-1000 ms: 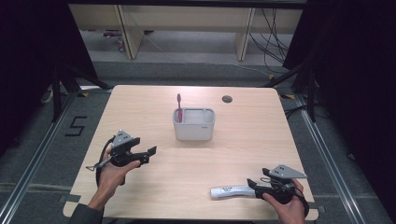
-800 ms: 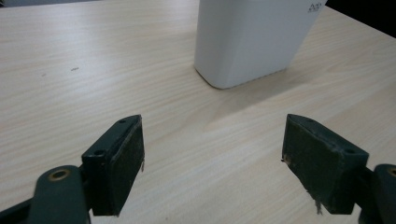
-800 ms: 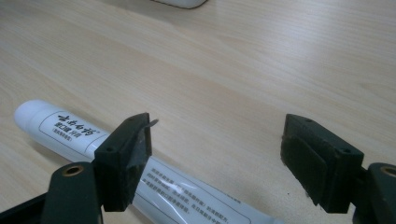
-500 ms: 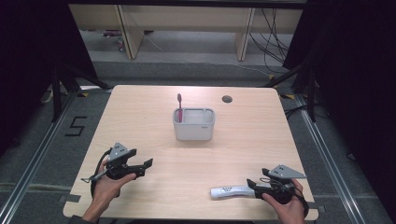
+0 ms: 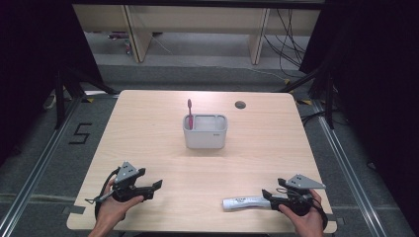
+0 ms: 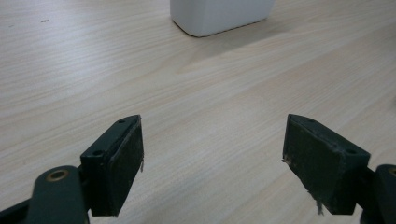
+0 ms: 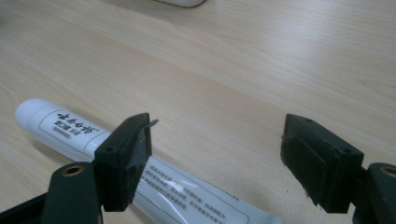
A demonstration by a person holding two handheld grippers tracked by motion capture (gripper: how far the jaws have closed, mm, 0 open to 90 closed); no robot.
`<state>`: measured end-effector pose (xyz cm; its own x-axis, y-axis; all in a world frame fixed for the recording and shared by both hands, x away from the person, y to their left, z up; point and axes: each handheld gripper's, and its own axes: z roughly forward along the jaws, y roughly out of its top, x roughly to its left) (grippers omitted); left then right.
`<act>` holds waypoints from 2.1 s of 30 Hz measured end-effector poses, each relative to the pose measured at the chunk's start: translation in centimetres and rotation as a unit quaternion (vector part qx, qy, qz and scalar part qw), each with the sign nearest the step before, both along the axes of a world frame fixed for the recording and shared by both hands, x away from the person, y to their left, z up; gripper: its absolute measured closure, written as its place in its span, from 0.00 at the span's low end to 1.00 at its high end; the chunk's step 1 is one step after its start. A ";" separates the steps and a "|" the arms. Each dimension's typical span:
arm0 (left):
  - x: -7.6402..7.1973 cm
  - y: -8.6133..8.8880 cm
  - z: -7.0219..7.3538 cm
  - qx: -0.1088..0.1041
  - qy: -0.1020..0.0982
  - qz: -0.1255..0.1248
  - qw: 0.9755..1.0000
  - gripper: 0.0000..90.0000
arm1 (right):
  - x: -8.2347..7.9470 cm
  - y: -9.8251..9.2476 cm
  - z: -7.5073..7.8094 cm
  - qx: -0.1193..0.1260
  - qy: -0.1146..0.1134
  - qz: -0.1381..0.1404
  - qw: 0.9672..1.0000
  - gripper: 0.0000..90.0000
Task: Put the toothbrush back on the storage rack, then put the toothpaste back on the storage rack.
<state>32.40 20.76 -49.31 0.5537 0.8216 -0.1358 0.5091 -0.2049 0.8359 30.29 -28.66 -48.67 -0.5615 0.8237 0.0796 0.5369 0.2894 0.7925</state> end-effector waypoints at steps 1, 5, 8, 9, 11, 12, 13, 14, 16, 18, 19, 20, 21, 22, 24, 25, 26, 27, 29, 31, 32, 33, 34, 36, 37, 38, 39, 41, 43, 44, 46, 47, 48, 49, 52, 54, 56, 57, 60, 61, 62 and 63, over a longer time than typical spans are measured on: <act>-0.1 0.0 0.0 -0.001 0.000 -0.004 1.000 0.22 | 0.0 0.0 0.0 0.002 0.001 0.002 1.000 0.29; -0.9 0.0 0.0 -0.004 0.004 -0.001 1.000 0.22 | -0.2 -0.2 0.2 -0.004 -0.008 -0.003 1.000 0.30; -1.5 -0.1 -0.1 -0.001 0.004 -0.006 1.000 0.22 | -0.4 -0.3 0.2 -0.004 -0.008 -0.004 1.000 0.30; -1.6 -0.1 -0.1 -0.003 0.004 -0.006 1.000 0.22 | -0.7 -0.1 0.2 0.008 0.007 -0.013 1.000 0.30; -1.9 -0.1 -0.3 -0.003 0.005 -0.008 1.000 0.22 | -0.7 -0.4 0.2 0.000 -0.009 -0.005 1.000 0.30; -2.0 -0.2 -0.3 -0.004 0.007 -0.006 1.000 0.22 | -0.8 -0.4 0.2 0.001 -0.008 -0.006 1.000 0.30; -2.1 -0.2 -0.4 -0.002 0.008 -0.005 1.000 0.22 | -0.9 -0.4 0.2 -0.004 -0.009 -0.003 1.000 0.31; -2.2 -0.2 -0.5 0.000 0.009 -0.006 1.000 0.22 | -0.9 -0.4 0.2 -0.004 -0.009 -0.002 1.000 0.31; -2.3 -0.1 -0.6 0.000 0.011 -0.009 1.000 0.22 | -1.3 -0.1 0.2 0.006 0.004 -0.010 1.000 0.31; -2.5 0.0 -0.7 0.007 0.013 -0.010 1.000 0.22 | -1.3 -0.3 0.2 -0.003 -0.006 -0.003 1.000 0.31; -2.6 0.1 -0.7 0.004 0.013 -0.013 1.000 0.22 | -1.3 -0.3 0.2 -0.008 -0.010 0.000 1.000 0.32; -2.7 0.1 -0.7 0.006 0.014 -0.011 1.000 0.22 | -1.2 -0.3 0.1 -0.010 -0.010 0.000 1.000 0.32; -2.8 0.1 -0.8 0.007 0.015 -0.008 1.000 0.22 | -1.3 -0.3 0.1 -0.009 -0.008 0.002 1.000 0.32; -2.8 0.2 -0.8 0.003 0.012 -0.008 1.000 0.22 | -1.4 -0.3 0.2 -0.004 -0.002 0.003 1.000 0.32; -3.0 0.3 -0.8 0.005 0.012 -0.007 1.000 0.22 | -1.5 -0.4 0.3 -0.014 -0.011 0.007 1.000 0.34; -3.1 0.4 -0.9 0.005 0.013 -0.004 1.000 0.23 | -1.7 -0.2 0.3 -0.004 0.000 0.002 1.000 0.34; -3.2 0.5 -0.9 0.011 0.014 -0.007 1.000 0.23 | -1.7 -0.2 0.3 -0.003 0.004 0.002 1.000 0.35; -3.3 0.6 -0.9 0.010 0.013 -0.007 1.000 0.23 | -1.8 -0.2 0.3 -0.008 0.007 0.004 1.000 0.36; -3.5 0.6 -1.0 0.011 0.015 -0.004 1.000 0.23 | -1.8 -0.3 0.4 -0.018 -0.002 0.015 1.000 0.38; -3.6 0.6 -1.0 0.010 0.014 -0.008 1.000 0.23 | -1.9 -0.2 0.3 -0.017 -0.003 0.023 1.000 0.39; -3.6 0.6 -1.0 0.008 0.014 -0.010 1.000 0.23 | -2.0 -0.2 0.4 -0.023 -0.004 0.023 0.999 0.41; -3.7 0.6 -0.9 0.009 0.015 -0.011 1.000 0.23 | -2.1 -0.1 0.5 -0.024 0.001 0.024 0.999 0.43; -3.8 0.6 -0.9 0.010 0.015 -0.008 1.000 0.23 | -2.2 -0.1 0.5 -0.026 -0.003 0.025 0.999 0.44; -3.8 0.7 -0.9 0.005 0.014 -0.008 1.000 0.23 | -2.4 0.2 0.5 -0.029 0.001 0.033 0.999 0.45; -3.8 0.8 -0.8 0.013 0.015 -0.009 1.000 0.23 | -2.4 0.2 0.5 -0.036 -0.001 0.035 0.999 0.46; -3.8 0.8 -0.9 0.010 0.015 -0.006 1.000 0.23 | -2.4 0.2 0.5 -0.040 -0.002 0.042 0.998 0.48; -3.9 0.8 -0.9 0.009 0.015 -0.006 1.000 0.23 | -2.4 0.2 0.5 -0.044 -0.001 0.049 0.998 0.49; -3.9 0.9 -0.9 0.011 0.016 -0.008 1.000 0.23 | -2.5 0.3 0.5 -0.051 -0.008 0.052 0.997 0.49; -3.9 0.9 -1.0 0.011 0.017 -0.010 1.000 0.23 | -2.6 0.3 0.5 -0.055 -0.005 0.057 0.997 0.54; -3.9 0.9 -1.0 0.011 0.017 -0.013 1.000 0.24 | -2.7 0.4 0.6 -0.059 -0.004 0.061 0.996 0.55; -3.9 0.9 -0.9 0.012 0.016 -0.013 1.000 0.24 | -2.8 0.4 0.6 -0.061 -0.002 0.063 0.996 0.58; -3.9 0.8 -1.0 0.009 0.016 -0.013 1.000 0.24 | -2.9 0.4 0.6 -0.066 -0.007 0.069 0.995 0.60; -3.9 0.9 -1.0 0.011 0.015 -0.016 1.000 0.24 | -3.0 0.5 0.6 -0.063 -0.003 0.068 0.996 0.61; -3.9 0.8 -1.0 0.010 0.015 -0.014 1.000 0.24 | -2.9 0.4 0.6 -0.068 -0.015 0.078 0.995 0.65; -3.9 0.8 -1.0 0.011 0.016 -0.015 1.000 0.24 | -3.1 0.4 0.6 -0.070 -0.018 0.087 0.994 0.74; -3.9 0.8 -1.0 0.012 0.017 -0.016 1.000 0.24 | -3.1 0.5 0.7 -0.072 -0.015 0.099 0.992 0.78; -3.9 0.8 -1.0 0.010 0.017 -0.015 1.000 0.25 | -3.2 0.5 0.6 -0.080 -0.020 0.105 0.991 0.85; -3.9 0.8 -1.0 0.013 0.017 -0.017 1.000 0.25 | -3.2 0.5 0.6 -0.081 -0.020 0.108 0.991 0.87; -3.9 0.7 -1.0 0.017 0.018 -0.018 1.000 0.25 | -3.3 0.5 0.6 -0.087 -0.030 0.118 0.989 0.94; -3.9 0.6 -1.0 0.012 0.017 -0.016 1.000 0.25 | -3.4 0.5 0.6 -0.087 -0.028 0.118 0.989 0.96; -3.8 0.6 -1.1 0.016 0.019 -0.022 0.999 0.25 | -3.4 0.4 0.6 -0.085 -0.026 0.122 0.989 0.99; -3.8 0.6 -1.1 0.015 0.019 -0.021 0.999 0.25 | -3.4 0.3 0.5 -0.087 -0.024 0.125 0.988 1.00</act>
